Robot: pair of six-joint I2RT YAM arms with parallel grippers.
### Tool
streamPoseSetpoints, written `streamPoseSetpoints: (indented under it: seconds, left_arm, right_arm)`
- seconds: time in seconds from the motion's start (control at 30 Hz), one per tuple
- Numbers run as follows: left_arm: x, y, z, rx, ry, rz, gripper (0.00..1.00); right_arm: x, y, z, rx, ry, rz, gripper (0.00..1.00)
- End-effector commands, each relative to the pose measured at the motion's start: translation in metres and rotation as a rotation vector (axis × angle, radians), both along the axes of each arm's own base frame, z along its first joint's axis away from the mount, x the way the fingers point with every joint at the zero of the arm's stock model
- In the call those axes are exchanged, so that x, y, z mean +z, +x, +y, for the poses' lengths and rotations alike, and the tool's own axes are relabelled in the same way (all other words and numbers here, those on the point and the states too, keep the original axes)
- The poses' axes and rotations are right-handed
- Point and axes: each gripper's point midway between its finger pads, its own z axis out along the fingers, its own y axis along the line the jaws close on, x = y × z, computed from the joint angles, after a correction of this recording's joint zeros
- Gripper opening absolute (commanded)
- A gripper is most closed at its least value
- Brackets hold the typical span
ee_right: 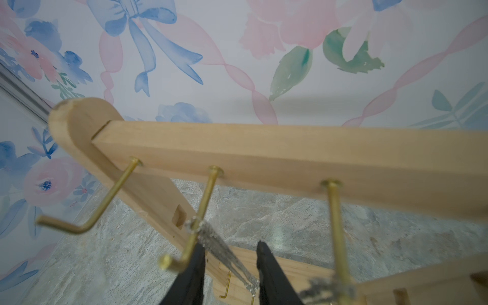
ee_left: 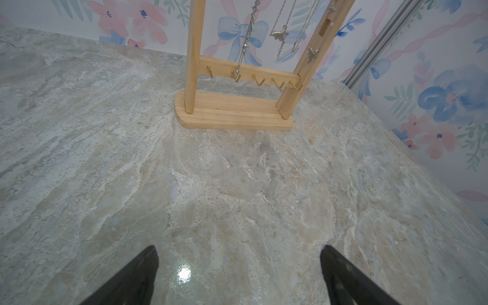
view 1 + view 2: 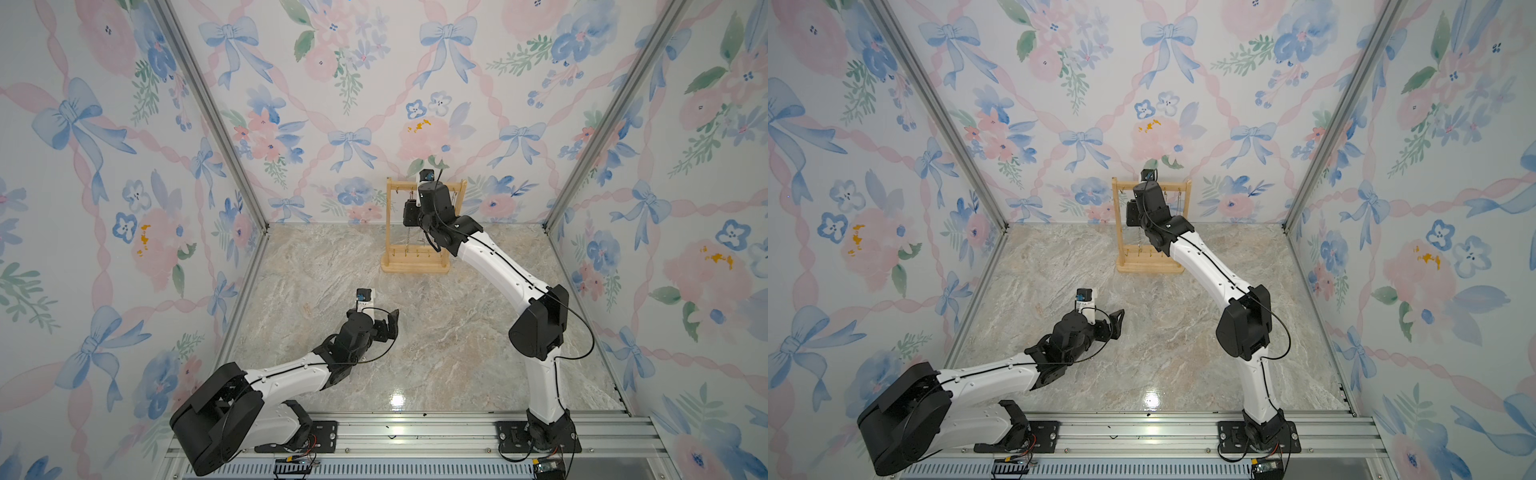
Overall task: Take the necklace off the jewelry display stand
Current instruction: Take off the necklace from the stand.
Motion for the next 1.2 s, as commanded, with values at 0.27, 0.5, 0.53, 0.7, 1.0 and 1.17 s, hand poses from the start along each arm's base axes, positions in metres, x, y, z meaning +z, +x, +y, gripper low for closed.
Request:
streamPoseSetpoints:
  seconds: [0.27, 0.5, 0.53, 0.7, 1.0, 1.17]
  left_arm:
    - [-0.004, 0.002, -0.001, -0.013, 0.015, 0.003, 0.98]
    - [-0.005, 0.002, -0.003, -0.022, 0.014, 0.009, 0.98]
    - [-0.006, 0.002, -0.004, -0.024, 0.015, 0.011, 0.98]
    - [-0.007, 0.002, -0.005, -0.03, 0.013, 0.015, 0.98]
    - [-0.006, 0.002, -0.005, -0.033, 0.011, 0.012, 0.98]
    - [-0.005, 0.001, -0.006, -0.035, 0.009, 0.013, 0.98]
  right_arm:
    - [0.006, 0.014, -0.002, 0.001, 0.004, -0.02, 0.3]
    - [0.007, 0.014, -0.003, 0.007, 0.006, -0.023, 0.21]
    - [0.008, 0.015, -0.004, 0.005, 0.007, -0.024, 0.19]
    - [0.011, 0.014, -0.005, 0.009, 0.007, -0.031, 0.13]
    - [0.017, 0.005, -0.002, 0.057, 0.014, -0.033, 0.07]
    - [0.025, -0.002, 0.001, 0.104, 0.023, -0.047, 0.04]
